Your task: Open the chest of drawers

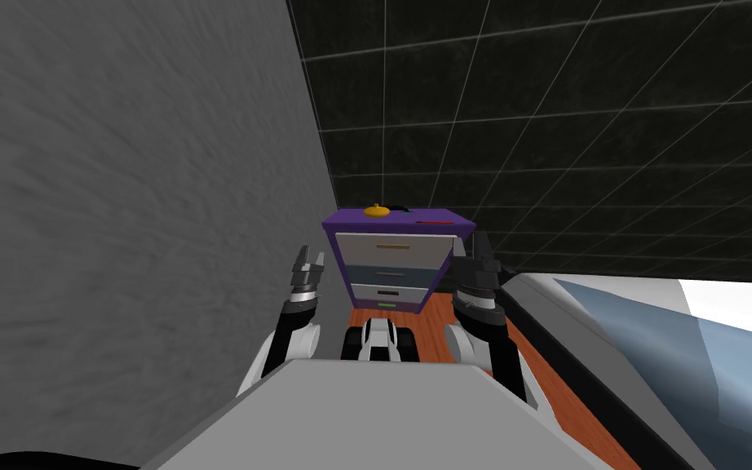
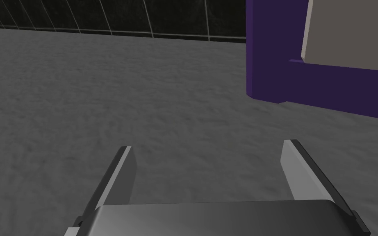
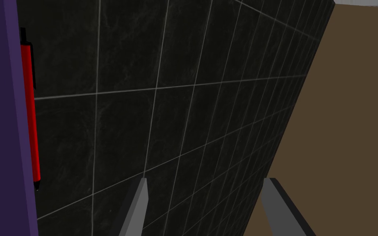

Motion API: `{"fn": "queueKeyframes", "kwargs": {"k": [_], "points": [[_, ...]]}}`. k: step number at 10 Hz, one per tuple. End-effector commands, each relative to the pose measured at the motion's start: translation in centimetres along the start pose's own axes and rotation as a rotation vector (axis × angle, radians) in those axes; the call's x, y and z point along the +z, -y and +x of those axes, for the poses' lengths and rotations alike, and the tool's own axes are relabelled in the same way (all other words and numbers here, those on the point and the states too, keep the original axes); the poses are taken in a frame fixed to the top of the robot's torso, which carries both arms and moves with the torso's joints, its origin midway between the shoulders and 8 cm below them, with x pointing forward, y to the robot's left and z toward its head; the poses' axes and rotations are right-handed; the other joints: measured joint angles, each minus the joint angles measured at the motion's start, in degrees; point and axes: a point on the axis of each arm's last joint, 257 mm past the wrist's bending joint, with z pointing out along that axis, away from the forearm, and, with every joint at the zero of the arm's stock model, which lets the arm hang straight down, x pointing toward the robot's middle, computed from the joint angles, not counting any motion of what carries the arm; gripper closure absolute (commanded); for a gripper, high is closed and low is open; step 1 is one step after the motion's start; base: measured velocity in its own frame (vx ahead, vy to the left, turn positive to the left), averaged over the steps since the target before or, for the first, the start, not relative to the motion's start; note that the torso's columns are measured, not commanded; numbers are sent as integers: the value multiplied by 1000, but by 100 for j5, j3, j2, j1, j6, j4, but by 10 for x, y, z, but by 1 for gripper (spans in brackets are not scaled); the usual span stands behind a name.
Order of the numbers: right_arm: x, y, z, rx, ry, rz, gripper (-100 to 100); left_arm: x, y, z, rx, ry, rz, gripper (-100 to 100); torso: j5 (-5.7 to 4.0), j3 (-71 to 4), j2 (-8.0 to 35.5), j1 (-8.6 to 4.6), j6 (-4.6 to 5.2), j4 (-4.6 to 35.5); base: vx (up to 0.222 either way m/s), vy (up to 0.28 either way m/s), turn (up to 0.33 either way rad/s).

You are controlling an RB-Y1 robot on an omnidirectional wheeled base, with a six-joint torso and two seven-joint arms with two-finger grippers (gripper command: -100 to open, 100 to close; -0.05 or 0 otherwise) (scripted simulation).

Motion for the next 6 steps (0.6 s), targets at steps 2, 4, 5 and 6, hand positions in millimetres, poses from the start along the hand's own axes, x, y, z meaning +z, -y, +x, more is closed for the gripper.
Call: {"fn": "queueKeyframes", "kwargs": {"k": [2,4,5,6], "points": [[0,0,0,0,0,0,0,-10,-24,6,40,-79,-39,-100,0,-31,18,-1,0,21,26,-42,-10],[0,0,0,0,0,0,0,-19,-42,6,52,-103,-67,-100,-1,-31,21,-1,0,24,35,-54,-10],[0,0,0,0,0,0,0,-24,-52,6,56,-112,-81,-100,1,-30,22,2,0,24,49,-54,-15],[0,0,0,0,0,0,0,-29,-61,6,60,-118,-96,-100,1,-31,20,4,0,23,51,-61,-15]]}}
